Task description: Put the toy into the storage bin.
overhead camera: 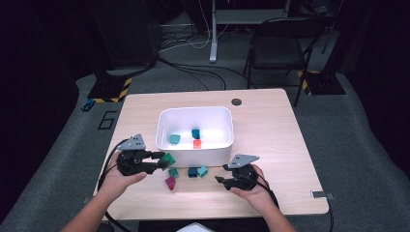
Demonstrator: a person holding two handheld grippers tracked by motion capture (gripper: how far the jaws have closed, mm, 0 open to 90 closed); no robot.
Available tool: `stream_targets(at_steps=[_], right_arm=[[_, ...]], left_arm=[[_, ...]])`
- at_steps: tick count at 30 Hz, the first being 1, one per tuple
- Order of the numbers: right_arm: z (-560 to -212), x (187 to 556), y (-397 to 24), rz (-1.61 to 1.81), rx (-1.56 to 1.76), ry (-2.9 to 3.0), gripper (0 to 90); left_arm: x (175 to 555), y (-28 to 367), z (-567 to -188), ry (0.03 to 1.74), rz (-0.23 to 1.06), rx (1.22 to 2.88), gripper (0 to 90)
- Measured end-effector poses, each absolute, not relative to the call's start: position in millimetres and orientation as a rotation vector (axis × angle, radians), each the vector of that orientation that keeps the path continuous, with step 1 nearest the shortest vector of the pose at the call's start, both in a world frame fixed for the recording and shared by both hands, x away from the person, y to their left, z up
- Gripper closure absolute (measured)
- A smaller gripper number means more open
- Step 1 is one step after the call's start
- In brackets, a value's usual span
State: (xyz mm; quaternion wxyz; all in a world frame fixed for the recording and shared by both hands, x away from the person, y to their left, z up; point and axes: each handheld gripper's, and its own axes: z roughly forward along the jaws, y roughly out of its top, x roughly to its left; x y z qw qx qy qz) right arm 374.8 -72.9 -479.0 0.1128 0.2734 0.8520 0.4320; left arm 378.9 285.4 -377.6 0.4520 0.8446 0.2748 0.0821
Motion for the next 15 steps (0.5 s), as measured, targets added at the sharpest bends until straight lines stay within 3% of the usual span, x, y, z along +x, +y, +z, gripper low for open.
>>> stream_targets(at_steps=[15], right_arm=[[-482.6,376.2,-73.0,1.256,0.811,2.514,45.0]], left_arm=[[425.7,283.6,-336.2,0.709,0.28,2.055,58.8]])
